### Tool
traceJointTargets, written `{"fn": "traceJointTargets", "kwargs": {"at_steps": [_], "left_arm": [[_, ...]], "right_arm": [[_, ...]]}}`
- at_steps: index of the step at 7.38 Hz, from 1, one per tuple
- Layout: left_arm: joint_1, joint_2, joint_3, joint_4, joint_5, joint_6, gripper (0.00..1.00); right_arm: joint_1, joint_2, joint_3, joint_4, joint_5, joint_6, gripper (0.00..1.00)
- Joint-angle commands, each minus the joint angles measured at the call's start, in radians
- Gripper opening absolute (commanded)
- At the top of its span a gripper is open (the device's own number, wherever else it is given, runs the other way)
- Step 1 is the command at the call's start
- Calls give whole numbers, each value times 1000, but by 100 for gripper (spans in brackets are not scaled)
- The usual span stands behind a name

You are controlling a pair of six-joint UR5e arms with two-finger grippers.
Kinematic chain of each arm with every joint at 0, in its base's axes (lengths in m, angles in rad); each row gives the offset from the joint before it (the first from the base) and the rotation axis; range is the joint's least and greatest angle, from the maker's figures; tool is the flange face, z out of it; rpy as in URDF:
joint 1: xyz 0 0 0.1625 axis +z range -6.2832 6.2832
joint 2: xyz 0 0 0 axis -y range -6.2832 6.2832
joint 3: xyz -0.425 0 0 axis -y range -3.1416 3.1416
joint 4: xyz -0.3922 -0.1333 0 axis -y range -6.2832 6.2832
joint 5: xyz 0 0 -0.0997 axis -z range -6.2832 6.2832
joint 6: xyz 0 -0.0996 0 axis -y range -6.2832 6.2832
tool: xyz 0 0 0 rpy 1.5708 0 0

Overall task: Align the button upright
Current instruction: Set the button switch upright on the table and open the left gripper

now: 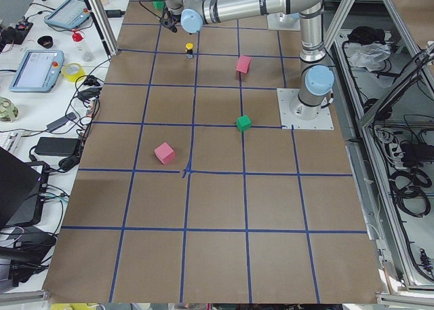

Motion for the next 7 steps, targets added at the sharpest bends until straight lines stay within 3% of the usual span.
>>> {"fn": "traceJointTargets", "kwargs": {"at_steps": [1, 2, 3, 5, 7], "left_arm": [[-10, 129, -5, -50, 44, 123, 100], [-10, 167, -20, -67, 88, 308, 100], [4, 186, -26, -60, 230, 434, 100], [31, 195, -25, -67, 376, 803, 100], [58, 185, -2, -135, 402, 970, 100]], "right_arm": [[0, 0, 1, 3, -2, 0, 100], [0, 0, 1, 2, -2, 1, 100], [0, 0, 1, 2, -2, 0, 100], [0, 0, 0, 2, 1, 1, 100], [0, 0, 0, 3, 3, 1, 100]]}}
